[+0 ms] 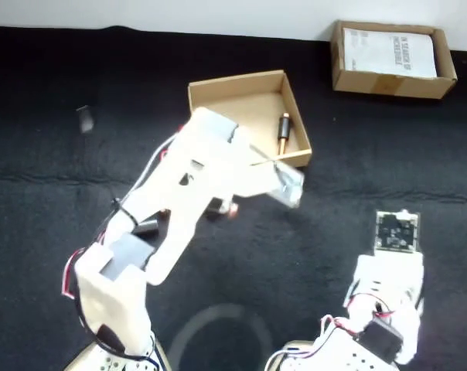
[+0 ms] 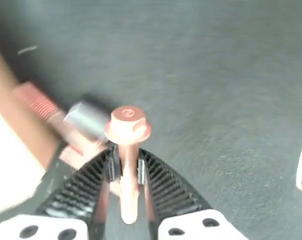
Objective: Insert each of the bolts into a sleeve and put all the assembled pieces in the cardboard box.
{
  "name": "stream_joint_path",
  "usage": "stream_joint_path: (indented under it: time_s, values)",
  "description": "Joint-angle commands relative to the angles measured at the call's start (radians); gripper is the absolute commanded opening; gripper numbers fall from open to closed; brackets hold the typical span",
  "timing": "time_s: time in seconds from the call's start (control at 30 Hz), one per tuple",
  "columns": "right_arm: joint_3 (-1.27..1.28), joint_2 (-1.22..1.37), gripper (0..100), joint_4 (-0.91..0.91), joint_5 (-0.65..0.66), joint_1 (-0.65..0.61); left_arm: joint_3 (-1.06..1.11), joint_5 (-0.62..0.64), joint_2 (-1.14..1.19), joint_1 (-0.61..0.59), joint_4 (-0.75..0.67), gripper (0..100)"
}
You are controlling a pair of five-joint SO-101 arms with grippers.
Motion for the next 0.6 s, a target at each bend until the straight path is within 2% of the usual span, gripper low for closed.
stream_joint_path:
  time_s: [0.0,0.2,0.47,0.57]
  values:
    - [0.002,-0.008,0.8,-0.024,-0.114,-0.139,-0.076,0.169,-0.113,0.012,0.012,1]
    - [0.127,-0.010,0.9,-0.088,-0.130,-0.283,-0.122,0.400,-0.239,0.039,0.017,1]
    - [0.159,-0.013,1.0,-0.093,-0.138,-0.415,-0.159,0.414,-0.469,0.094,0.014,1]
    - [0.157,-0.013,0.9,-0.096,-0.196,-0.498,-0.153,0.416,-0.555,0.091,0.011,1]
